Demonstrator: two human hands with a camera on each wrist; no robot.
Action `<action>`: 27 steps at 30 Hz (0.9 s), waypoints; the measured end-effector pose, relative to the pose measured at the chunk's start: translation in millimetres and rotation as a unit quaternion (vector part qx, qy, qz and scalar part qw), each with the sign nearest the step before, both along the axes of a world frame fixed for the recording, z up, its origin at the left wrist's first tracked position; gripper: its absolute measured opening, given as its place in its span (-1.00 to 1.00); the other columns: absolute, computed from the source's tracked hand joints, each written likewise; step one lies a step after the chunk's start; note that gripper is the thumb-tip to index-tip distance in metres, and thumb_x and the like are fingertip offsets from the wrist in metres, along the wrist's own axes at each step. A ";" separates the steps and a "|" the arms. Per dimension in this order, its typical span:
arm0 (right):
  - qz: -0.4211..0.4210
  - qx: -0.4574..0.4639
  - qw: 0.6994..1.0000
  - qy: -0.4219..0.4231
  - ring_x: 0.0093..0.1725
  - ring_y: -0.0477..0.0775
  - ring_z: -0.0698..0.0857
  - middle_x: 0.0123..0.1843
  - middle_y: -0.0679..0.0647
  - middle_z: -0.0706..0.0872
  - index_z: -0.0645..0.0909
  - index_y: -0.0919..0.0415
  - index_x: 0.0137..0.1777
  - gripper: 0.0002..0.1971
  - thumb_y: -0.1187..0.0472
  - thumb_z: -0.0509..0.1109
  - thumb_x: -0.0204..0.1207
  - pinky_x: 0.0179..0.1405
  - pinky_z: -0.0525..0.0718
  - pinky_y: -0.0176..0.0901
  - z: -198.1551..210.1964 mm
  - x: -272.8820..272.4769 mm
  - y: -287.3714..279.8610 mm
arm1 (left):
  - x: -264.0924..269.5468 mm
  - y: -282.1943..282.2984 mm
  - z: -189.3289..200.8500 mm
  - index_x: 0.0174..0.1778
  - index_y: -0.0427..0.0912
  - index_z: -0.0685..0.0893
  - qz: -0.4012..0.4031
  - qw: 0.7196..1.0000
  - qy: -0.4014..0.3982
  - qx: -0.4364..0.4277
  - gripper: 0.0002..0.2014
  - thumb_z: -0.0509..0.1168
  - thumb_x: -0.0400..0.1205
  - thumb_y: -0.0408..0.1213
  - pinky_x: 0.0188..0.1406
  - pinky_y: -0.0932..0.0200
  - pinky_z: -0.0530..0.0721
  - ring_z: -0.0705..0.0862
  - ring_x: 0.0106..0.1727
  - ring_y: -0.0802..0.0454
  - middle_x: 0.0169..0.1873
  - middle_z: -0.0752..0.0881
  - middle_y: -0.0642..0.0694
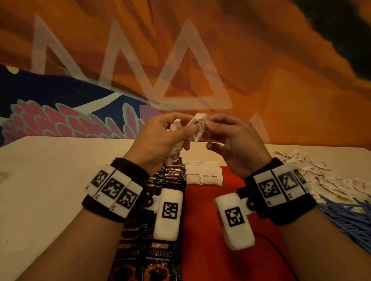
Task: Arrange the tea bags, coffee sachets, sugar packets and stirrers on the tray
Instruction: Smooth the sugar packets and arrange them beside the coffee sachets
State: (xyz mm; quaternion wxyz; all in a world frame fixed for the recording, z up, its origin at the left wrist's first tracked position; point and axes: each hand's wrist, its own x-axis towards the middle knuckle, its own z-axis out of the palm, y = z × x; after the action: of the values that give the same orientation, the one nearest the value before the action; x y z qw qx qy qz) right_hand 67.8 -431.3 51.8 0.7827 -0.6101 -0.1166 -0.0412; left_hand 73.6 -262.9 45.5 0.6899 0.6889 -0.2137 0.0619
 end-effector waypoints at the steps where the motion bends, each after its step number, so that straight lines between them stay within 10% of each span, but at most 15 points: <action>1: -0.002 0.006 1.000 0.000 -0.22 0.02 0.69 -0.21 0.09 0.74 0.66 0.18 -0.20 -0.86 0.39 0.42 0.56 -0.36 0.61 -0.23 0.1 -0.1 -0.9 | 0.6 -0.3 -0.4 0.20 -0.29 0.73 0.013 1.000 -0.008 -0.001 -0.66 0.45 0.52 -0.26 -0.69 0.27 0.44 0.61 -0.43 0.08 -0.33 0.73 -0.08; 11: -0.018 -0.003 0.999 -0.026 -0.26 0.13 0.65 -0.30 0.19 0.63 0.50 0.27 -0.30 -0.74 0.56 0.27 0.56 -0.25 0.69 -0.16 3.0 1.8 0.2 | -1.2 -2.9 2.6 -0.05 -0.07 0.75 0.155 0.979 -0.105 0.077 -0.88 0.43 0.61 -0.39 -0.61 0.27 0.55 0.59 -0.52 0.22 -0.34 0.73 -0.03; 16: -0.026 -0.059 0.992 -0.109 -0.13 0.22 0.78 -0.03 0.33 0.76 0.52 0.18 -0.02 -0.68 0.45 0.56 0.37 -0.18 0.78 -0.02 -2.4 1.6 1.4 | -3.9 -2.9 3.2 0.01 -0.01 0.69 0.149 0.978 -0.123 0.073 -0.83 0.48 0.59 -0.34 -0.63 0.20 0.55 0.56 -0.53 0.09 -0.17 0.74 0.07; 20: -0.052 -0.067 0.988 -0.129 -0.26 0.08 0.77 -0.22 0.07 0.81 0.51 0.08 0.08 -0.59 0.50 0.55 0.40 -0.38 0.68 -0.10 -0.4 -0.2 -0.1 | -7.5 -2.8 5.8 0.13 -0.08 0.67 0.124 0.987 -0.104 0.018 -0.75 0.45 0.60 -0.44 -0.68 0.22 0.49 0.54 -0.56 0.05 -0.17 0.76 0.07; 27: -0.018 0.052 0.996 -0.066 -0.20 0.21 0.62 -0.17 0.18 0.68 0.62 0.26 -0.10 -0.91 0.43 0.44 0.50 -0.35 0.66 -0.17 2.4 -1.2 1.6 | -11.4 -2.9 9.6 0.03 0.06 0.61 0.093 0.988 -0.122 0.015 -0.72 0.45 0.60 -0.43 -0.65 0.20 0.50 0.59 -0.52 0.10 0.01 0.71 -0.01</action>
State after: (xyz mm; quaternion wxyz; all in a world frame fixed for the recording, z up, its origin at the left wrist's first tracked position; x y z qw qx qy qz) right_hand 66.6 -429.7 54.2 0.8029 -0.5668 -0.1548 -0.1012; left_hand 62.2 -265.8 55.1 0.6397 0.7029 -0.2327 0.2064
